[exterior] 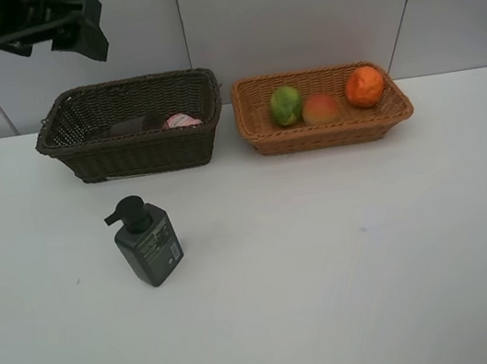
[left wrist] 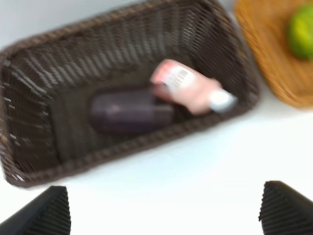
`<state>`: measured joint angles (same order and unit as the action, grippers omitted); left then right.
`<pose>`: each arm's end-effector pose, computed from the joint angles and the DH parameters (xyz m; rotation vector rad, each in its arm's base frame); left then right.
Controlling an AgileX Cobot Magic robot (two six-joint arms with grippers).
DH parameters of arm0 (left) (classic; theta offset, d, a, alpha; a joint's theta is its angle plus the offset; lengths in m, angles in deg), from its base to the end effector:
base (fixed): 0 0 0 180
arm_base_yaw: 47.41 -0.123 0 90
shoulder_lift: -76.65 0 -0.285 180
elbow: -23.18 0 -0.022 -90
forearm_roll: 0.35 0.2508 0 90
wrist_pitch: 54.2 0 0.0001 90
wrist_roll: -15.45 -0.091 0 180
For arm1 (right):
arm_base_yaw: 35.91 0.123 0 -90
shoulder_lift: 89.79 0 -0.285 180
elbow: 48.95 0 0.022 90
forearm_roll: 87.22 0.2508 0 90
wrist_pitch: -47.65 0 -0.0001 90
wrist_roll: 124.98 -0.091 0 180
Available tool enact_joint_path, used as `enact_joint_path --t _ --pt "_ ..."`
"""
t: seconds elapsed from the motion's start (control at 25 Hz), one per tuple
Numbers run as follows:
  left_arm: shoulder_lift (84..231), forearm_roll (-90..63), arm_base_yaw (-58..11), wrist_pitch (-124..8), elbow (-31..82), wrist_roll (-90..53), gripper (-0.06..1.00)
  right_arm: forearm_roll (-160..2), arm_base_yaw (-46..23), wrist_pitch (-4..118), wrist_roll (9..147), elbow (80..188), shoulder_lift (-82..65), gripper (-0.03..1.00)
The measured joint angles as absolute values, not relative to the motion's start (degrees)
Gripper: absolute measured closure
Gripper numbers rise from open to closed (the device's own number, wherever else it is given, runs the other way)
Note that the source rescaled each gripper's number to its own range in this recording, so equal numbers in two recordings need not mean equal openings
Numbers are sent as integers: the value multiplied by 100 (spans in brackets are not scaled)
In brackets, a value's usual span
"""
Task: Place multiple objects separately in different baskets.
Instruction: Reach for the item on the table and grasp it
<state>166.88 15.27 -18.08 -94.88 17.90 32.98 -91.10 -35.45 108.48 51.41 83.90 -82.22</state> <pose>0.2834 -0.1409 0.3423 0.3989 2.3106 -0.0923 -0.0085 -0.0054 0.2842 0.0597 2.0142 -0.0354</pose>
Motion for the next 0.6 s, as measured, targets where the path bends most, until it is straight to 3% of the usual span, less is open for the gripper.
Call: enact_joint_path --t 0.24,0.6 --pt "16580 1228 -1115 -10364 1790 3293 -6 -9110 -3545 10848 5141 8390 -8222 2" --pt "16575 992 -730 -11105 1790 3298 -6 -9110 -3545 10848 5141 8390 -8222 2"
